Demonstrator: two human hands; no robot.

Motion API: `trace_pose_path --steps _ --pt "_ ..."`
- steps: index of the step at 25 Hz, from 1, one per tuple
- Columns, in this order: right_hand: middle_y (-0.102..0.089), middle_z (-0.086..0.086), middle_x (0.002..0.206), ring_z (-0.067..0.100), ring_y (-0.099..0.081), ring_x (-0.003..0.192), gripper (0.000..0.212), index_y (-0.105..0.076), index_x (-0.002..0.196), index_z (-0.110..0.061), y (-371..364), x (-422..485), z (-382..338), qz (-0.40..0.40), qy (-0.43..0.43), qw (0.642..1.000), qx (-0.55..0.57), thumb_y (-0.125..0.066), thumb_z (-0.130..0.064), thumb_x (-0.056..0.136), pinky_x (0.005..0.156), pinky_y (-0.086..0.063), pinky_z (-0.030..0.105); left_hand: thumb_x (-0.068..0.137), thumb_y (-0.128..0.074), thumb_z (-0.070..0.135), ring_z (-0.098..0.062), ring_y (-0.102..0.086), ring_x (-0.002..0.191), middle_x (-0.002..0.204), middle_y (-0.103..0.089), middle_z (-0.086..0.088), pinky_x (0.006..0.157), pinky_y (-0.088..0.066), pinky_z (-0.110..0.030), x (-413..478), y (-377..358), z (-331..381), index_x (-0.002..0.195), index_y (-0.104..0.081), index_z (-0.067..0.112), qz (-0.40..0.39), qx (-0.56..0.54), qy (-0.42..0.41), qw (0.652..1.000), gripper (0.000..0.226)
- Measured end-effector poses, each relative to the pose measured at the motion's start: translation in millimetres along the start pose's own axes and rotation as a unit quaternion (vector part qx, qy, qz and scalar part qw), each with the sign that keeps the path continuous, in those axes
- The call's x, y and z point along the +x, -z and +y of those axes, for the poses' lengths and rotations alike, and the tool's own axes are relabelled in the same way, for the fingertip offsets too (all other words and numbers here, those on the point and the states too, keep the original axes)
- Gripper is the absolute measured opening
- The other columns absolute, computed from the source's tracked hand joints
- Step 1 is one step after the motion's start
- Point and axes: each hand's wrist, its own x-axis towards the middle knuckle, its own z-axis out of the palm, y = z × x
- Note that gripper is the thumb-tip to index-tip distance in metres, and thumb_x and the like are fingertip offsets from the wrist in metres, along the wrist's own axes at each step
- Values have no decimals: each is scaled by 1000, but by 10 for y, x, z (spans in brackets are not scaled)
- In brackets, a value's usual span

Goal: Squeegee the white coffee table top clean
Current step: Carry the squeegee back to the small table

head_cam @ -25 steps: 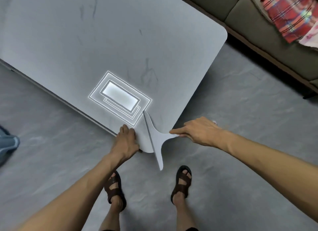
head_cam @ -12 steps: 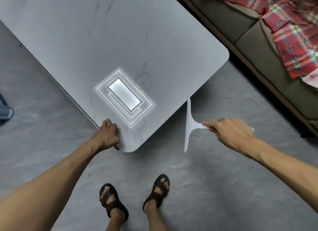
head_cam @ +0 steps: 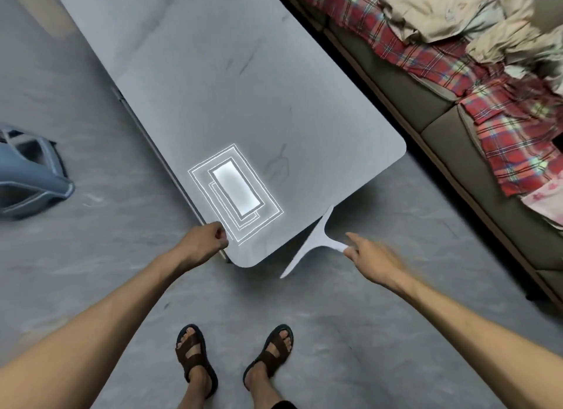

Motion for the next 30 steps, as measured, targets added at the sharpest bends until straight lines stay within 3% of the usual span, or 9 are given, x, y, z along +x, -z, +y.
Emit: trace_pose_path --steps 1,3,5,7,12,16,19,24,30 --pt "-64 8 91 26 -61 77 21 -54 112 -25 10 -79 -176 -41 -27 993 109 -41 -34 97 72 -47 32 81 -57 22 -19 -67 72 70 -68 1 69 -52 -37 -172 61 18 70 -55 17 8 -52 2 999 12" --pt "-59 7 70 19 -53 56 17 -56 93 -11 69 -318 -639 -133 -64 935 323 -43 -21 97 57 -45 27 83 -60 22 -5 -68 60 59 -69 5 64 -51 -31 -564 173 49 64 -56 17 20 -118 8 993 19" --pt "-66 10 71 18 -58 58 20 -59 95 -4 105 -626 -1108 -214 -63 871 437 -43 -16 100 58 -48 27 83 -62 21 -5 -65 54 57 -68 5 60 -47 -26 -986 260 71 62 -55 18 13 -149 13 989 23" --pt "-71 12 82 16 -62 63 18 -57 101 -4 105 -957 -1583 -262 -32 842 471 -44 -16 101 57 -45 25 79 -62 25 -12 -65 58 66 -68 1 63 -46 -27 -1469 351 69 64 -57 17 4 -175 17 984 18" --pt "-67 12 85 13 -64 67 9 -52 102 -6 -55 -1982 -2531 -274 83 857 429 -48 -13 98 56 -46 21 85 -63 33 -15 -65 63 74 -72 -1 63 -49 -26 -2914 534 -85 75 -63 19 15 -253 38 966 18" --pt "-57 9 78 15 -58 60 3 -51 93 -7 -320 -2906 -2957 -268 164 860 402 -52 -5 95 54 -53 24 82 -69 31 -12 -63 60 64 -68 4 58 -50 -20 -4114 432 -306 79 -64 18 51 -270 40 961 14" --pt "-53 6 68 15 -55 57 13 -51 83 -10 -604 -3618 -3122 -273 208 858 382 -55 -2 92 51 -54 23 79 -73 20 -9 -61 54 62 -65 1 61 -55 -23 -4913 199 -526 77 -65 16 105 -269 47 956 9" --pt "-54 7 67 13 -57 48 7 -50 89 -9 -1188 -4906 -3178 -289 244 877 297 -56 -8 93 48 -51 23 79 -71 13 -21 -60 69 76 -63 -12 73 -56 -34 -6345 -384 -867 89 -67 -3 143 -289 85 943 19" --pt "-58 7 68 16 -58 57 23 -52 77 -11 -1864 -5971 -3301 -342 303 873 169 -50 -18 99 51 -47 21 79 -68 5 -21 -60 70 76 -61 -10 64 -54 -27 -7614 -1121 -1276 92 -65 -1 215 -361 160 893 15"
